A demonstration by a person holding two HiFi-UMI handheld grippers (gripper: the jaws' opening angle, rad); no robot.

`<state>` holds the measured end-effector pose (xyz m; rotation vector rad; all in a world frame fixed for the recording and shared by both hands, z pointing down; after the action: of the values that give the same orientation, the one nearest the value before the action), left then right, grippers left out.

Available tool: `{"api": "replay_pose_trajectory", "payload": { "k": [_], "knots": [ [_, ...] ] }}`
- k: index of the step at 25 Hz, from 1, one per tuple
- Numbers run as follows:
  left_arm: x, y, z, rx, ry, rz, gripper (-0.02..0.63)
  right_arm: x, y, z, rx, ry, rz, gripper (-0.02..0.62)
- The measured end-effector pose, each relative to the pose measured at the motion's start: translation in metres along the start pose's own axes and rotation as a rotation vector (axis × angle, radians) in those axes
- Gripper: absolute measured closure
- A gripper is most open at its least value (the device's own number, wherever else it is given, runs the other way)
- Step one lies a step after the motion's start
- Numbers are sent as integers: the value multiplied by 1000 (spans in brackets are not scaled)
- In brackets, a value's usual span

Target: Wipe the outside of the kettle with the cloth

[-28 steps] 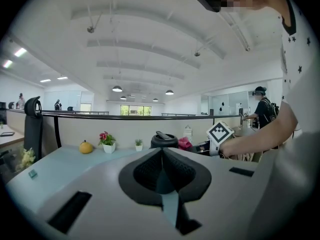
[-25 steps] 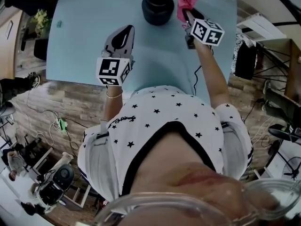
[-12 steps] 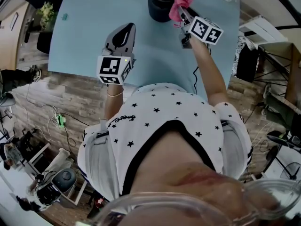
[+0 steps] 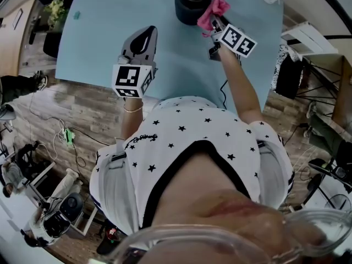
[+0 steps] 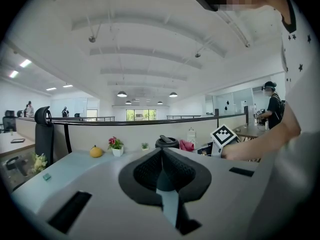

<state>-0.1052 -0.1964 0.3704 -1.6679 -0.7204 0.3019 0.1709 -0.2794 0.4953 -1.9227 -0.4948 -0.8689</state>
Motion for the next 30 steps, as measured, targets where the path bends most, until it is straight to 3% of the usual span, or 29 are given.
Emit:
{"api": "replay_pose_trajectory", "payload": {
  "k": [10,22,30],
  "knots": [
    [3,0,0,-18,19,-5,577,39,-26,-15,-87,-97,-105,531],
    [-5,-13,12,-41,69,15,577,74,-62,-33,-188,-214,-149,531],
    [-10,-16,34,-44,109,24,577,73,-58,-22,-158,-196,-136,529]
  ]
}}
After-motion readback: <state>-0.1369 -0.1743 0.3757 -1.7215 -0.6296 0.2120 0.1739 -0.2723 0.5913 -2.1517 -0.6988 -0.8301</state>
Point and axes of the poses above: the fingertips, and each gripper's own axes: z backward along the fingers, x to its right, y out of its top, the point moved 7 cm from there along z, backward along the fingers, and after that the axes turned 10 degrees about -z, right-handed, at the moved point
